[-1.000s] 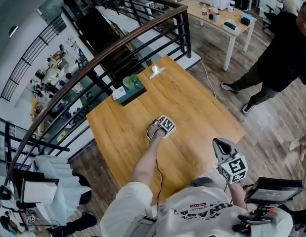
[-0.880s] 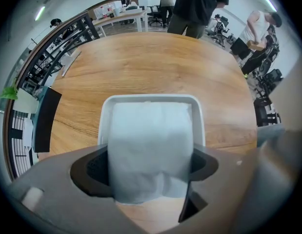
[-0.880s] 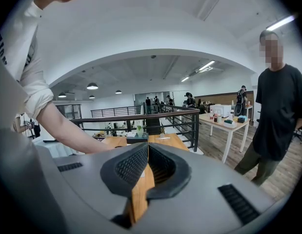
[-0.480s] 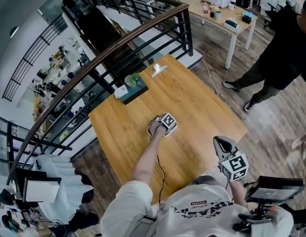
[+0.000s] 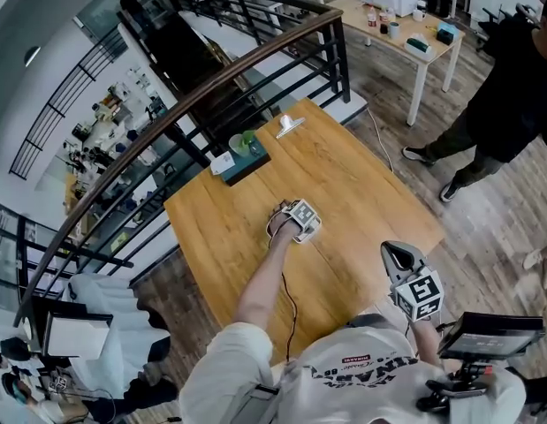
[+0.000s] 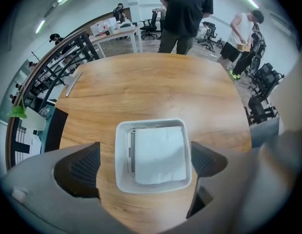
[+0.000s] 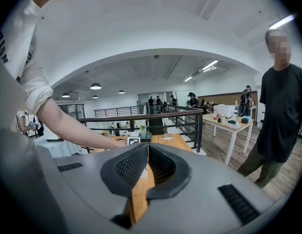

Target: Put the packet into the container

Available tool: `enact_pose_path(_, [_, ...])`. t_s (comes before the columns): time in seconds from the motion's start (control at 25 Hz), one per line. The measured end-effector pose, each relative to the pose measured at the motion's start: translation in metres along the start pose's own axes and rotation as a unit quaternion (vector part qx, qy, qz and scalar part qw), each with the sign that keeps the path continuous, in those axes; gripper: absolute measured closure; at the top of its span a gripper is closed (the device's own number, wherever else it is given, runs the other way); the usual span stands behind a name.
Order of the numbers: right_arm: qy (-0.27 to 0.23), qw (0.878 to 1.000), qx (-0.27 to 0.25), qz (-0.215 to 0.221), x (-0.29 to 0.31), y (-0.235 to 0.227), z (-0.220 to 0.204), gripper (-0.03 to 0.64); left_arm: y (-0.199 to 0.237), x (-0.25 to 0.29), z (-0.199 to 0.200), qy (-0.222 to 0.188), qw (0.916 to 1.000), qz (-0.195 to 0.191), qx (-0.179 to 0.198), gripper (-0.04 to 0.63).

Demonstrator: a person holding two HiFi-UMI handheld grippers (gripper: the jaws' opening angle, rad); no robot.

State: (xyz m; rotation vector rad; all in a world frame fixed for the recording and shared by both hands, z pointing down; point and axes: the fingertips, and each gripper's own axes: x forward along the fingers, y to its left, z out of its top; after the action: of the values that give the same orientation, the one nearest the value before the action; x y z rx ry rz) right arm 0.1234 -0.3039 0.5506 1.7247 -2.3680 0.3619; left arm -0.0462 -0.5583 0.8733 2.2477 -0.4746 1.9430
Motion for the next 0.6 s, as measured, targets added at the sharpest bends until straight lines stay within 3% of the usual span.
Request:
enact_pose_path(0.36, [-0.004,1.0,-0.003,-0.003,-0.009,-0.003,-0.001,0.607,-0.004,-0.004,-0.008,0.014,0.9999,0.008,-0.003,0.026])
enact_pose_path(0.6, [-0.007,1.0,-0.005,-0.001,-0.015,0.0,-0.003,0.607,-0.009,-0.04,0.013,-0.068,0.9971,0.023,-0.025,0.028])
